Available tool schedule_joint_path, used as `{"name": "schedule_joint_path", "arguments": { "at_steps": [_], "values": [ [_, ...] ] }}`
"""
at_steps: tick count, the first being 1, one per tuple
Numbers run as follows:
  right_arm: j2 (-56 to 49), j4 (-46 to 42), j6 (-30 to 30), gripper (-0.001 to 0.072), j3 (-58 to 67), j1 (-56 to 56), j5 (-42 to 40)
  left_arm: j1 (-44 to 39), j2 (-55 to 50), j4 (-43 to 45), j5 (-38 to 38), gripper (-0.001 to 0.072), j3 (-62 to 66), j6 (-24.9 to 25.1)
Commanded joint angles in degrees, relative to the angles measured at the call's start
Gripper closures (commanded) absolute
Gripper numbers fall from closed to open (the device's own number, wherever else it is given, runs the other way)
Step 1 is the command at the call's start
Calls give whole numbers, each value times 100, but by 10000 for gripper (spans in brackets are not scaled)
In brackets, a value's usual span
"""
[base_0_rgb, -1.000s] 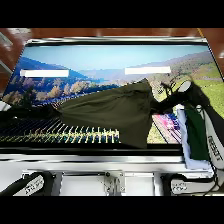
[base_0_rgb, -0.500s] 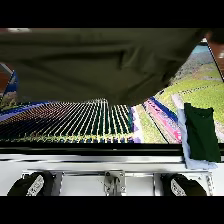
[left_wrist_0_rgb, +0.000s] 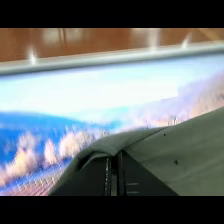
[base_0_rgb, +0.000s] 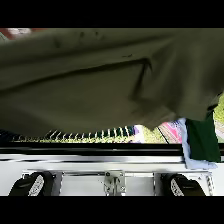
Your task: Fold the shirts.
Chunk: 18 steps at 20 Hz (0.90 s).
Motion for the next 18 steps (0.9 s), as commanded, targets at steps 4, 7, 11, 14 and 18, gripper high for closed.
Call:
{"name": "schedule_joint_path", "arguments": {
  "at_steps": [4,7,11,14,18],
  "values": [
    [-1591,-531,417,657,-238,-4,1943,4,-92,236,-240,666,-2476,-190],
    [-2771,-306,494,657,-879,-4,1029,4,-590,422,870,666,-3748,-192],
    [-4461,597,981,657,-1075,-4,-929,2,-2011,317,2500,666,-4113,-168],
    [-5250,1665,988,657,-1075,-2,-1823,-7,-3071,-170,3379,666,-4079,-162],
    [-5836,1873,975,656,-1075,118,-1873,-7,-4146,-645,3501,658,-4079,-63]
  ]
}}
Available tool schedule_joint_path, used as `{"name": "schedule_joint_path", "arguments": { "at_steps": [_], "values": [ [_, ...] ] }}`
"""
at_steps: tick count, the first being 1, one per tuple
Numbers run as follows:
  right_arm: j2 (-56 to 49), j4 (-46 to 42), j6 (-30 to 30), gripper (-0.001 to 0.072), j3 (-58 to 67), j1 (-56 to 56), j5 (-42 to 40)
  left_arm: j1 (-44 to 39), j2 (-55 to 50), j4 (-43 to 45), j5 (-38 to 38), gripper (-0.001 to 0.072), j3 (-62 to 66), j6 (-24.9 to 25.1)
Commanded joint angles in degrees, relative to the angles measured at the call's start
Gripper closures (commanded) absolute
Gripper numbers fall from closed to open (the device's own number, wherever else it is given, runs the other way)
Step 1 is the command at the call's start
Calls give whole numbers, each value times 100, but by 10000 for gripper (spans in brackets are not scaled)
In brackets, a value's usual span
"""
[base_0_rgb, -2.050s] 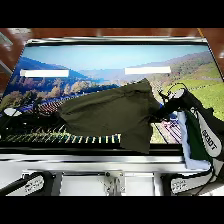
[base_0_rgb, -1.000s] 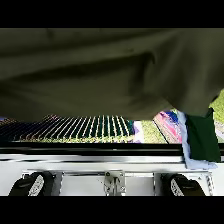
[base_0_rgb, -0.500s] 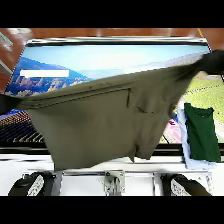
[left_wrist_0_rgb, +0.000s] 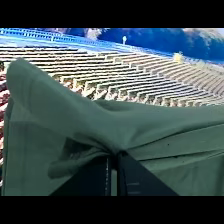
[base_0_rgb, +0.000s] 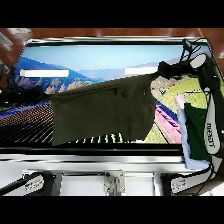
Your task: Fold the shirts.
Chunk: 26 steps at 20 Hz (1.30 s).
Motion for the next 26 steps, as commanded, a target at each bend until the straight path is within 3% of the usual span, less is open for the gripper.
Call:
{"name": "schedule_joint_path", "arguments": {
  "at_steps": [1,2,3,4,5,6,10,12,14,16,17,19,21,26],
  "values": [
    [-586,393,24,652,-17,142,-282,-2,-916,-516,278,629,-37,55],
    [-627,402,24,649,-17,192,-295,-2,-1010,-599,208,622,-35,59],
    [-612,402,26,645,-17,210,-304,0,-1014,-610,164,515,-35,61],
    [-553,402,26,550,-15,210,-299,42,-973,-605,42,339,9,92],
    [-437,398,17,305,9,164,-208,127,-933,-570,-236,170,142,162],
    [-291,369,-136,191,96,74,22,286,-903,-442,-688,70,380,214],
    [542,-570,-1392,225,363,-511,1722,1215,-673,570,-2800,70,1080,472],
    [737,-1596,-1351,224,350,-778,2800,1674,-382,743,-3147,69,695,640],
    [737,-1462,-1257,219,-22,-1163,3574,1982,-39,743,-3051,49,-179,776],
    [748,-208,-1191,189,-883,-1591,3639,2105,157,723,-2734,41,-1193,988],
    [748,413,-1235,67,-1368,-1733,3578,2109,173,599,-2474,32,-1631,1054],
    [748,1231,-1484,48,-2232,-1832,3357,2105,157,-35,-1895,33,-2245,1333],
    [748,1436,-1779,48,-2677,-1779,3189,2100,133,-656,-1353,33,-2653,1574],
    [748,1493,-1910,52,-2833,-1646,2806,1980,-96,-745,-909,33,-2870,1755]
  ]
}}
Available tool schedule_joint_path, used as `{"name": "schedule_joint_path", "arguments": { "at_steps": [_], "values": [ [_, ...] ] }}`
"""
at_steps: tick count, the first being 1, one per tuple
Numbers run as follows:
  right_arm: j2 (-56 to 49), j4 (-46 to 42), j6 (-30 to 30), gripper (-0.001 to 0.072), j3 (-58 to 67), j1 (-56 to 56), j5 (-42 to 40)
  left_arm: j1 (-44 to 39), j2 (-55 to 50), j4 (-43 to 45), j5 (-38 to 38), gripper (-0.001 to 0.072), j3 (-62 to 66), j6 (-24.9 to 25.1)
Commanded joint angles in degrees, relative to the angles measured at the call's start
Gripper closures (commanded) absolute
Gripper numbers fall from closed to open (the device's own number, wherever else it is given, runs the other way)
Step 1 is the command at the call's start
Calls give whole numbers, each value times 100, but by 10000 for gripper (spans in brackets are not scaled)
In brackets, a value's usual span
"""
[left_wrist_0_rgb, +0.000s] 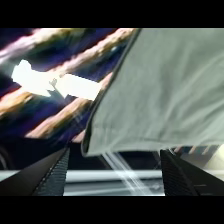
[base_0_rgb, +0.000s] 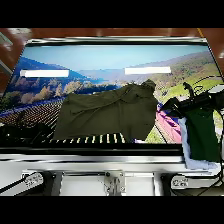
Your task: Fold the shirts.
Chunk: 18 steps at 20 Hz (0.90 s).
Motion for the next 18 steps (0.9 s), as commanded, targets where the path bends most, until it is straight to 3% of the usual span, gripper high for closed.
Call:
{"name": "schedule_joint_path", "arguments": {
  "at_steps": [1,8,10,12,15,18],
  "values": [
    [4,264,-133,52,-195,4,-236,-85,-214,-210,354,33,-208,210],
    [4,264,-105,53,-195,4,-254,-807,-688,-638,918,73,-208,190],
    [4,203,-79,53,-195,4,-256,-964,-695,-706,1167,421,-208,-101],
    [2,-181,149,53,-195,9,-282,-1008,-695,-708,1158,483,-205,-105],
    [2,-960,457,53,-219,9,-297,-999,-688,-706,994,666,-203,-57],
    [2,-863,503,53,-514,9,-518,-994,-608,-699,892,667,-203,-26]
  ]
}}
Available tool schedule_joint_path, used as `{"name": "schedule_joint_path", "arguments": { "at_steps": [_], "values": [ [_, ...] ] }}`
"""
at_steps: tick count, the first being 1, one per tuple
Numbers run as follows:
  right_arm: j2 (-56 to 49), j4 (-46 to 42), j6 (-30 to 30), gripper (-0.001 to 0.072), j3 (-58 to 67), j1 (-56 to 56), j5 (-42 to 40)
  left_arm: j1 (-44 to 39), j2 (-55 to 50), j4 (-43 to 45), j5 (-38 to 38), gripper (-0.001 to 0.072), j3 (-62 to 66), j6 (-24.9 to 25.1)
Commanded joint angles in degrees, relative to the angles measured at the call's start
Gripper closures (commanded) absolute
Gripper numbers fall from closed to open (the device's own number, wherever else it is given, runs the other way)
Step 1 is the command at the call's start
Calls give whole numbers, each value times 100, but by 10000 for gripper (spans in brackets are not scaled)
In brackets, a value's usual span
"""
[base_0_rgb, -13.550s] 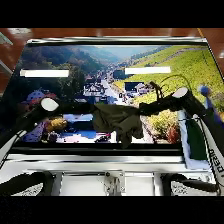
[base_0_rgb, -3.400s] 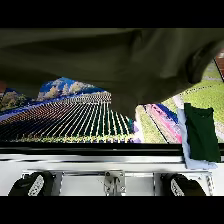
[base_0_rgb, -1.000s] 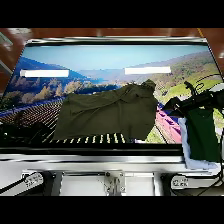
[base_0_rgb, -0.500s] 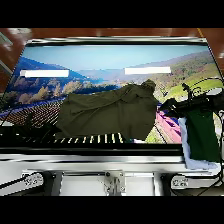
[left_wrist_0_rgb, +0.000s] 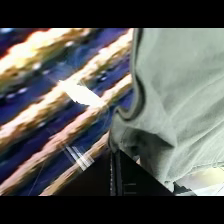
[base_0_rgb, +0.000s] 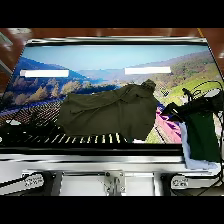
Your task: Fold the shirts.
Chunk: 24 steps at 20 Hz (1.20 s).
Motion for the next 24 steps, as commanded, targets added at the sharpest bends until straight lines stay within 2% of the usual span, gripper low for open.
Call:
{"name": "schedule_joint_path", "arguments": {
  "at_steps": [1,7,12,13,15,16,19,22,24],
  "values": [
    [2,-146,153,53,-339,2,-278,-15,127,-44,-151,667,9,46],
    [-57,763,-17,53,-1233,2,-1143,-4,671,-44,-153,668,9,153],
    [-245,791,66,67,-1421,706,-1624,-4,852,-48,-199,667,151,142],
    [-254,780,186,201,-1419,905,-1821,-4,879,-48,-201,668,199,129],
    [-251,848,258,618,-1388,1178,-1989,-4,953,-46,-260,668,330,131],
    [-221,861,199,654,-1294,1235,-1899,-4,1019,-44,-271,668,422,133],
    [289,839,-181,657,-756,1220,-1517,-7,1453,-44,-282,669,970,136],
    [1379,824,-498,657,348,1137,-1447,-4,2295,-42,-247,669,2085,136],
    [2162,820,-509,658,1375,1095,-1604,-4,2883,-44,-85,669,3104,11]
  ]
}}
